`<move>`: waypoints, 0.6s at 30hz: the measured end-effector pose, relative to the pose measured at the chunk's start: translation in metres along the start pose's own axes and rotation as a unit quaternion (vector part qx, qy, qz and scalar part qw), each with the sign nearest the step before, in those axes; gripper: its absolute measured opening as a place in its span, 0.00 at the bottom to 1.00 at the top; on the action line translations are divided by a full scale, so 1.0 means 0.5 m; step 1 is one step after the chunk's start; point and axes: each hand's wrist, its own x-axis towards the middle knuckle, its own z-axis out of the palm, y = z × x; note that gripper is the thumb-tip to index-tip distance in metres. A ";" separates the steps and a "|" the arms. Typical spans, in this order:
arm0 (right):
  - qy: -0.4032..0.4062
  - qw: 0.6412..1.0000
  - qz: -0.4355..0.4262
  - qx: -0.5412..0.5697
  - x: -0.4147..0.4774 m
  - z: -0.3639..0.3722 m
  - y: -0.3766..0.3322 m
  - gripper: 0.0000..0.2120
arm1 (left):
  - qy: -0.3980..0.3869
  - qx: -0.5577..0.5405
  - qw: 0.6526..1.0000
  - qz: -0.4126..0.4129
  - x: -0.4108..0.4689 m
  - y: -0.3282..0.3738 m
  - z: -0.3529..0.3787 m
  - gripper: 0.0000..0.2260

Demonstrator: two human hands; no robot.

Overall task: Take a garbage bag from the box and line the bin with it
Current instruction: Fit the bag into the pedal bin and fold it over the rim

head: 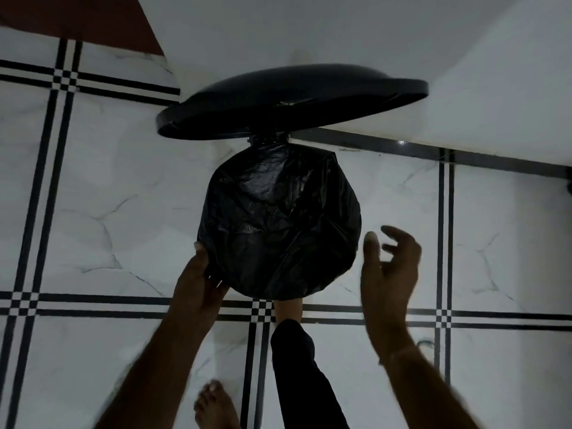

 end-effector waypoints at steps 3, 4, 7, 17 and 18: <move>-0.267 0.945 -0.188 0.019 -0.042 0.099 -0.062 0.09 | -0.003 0.027 0.999 0.031 0.001 -0.016 0.007 0.25; -0.317 0.928 -0.194 -0.019 -0.036 0.147 -0.057 0.10 | 0.007 0.035 0.999 0.040 0.000 -0.021 0.013 0.26; -0.369 0.912 -0.129 -0.125 0.018 0.260 0.008 0.18 | 0.047 0.022 0.998 0.047 -0.001 -0.027 0.037 0.26; -0.456 0.832 0.040 -0.313 0.128 0.374 0.128 0.39 | 0.009 0.003 0.997 0.076 0.018 -0.038 0.031 0.25; -0.462 0.825 0.041 -0.323 0.129 0.376 0.129 0.40 | 0.004 0.008 0.997 0.080 0.021 -0.040 0.030 0.24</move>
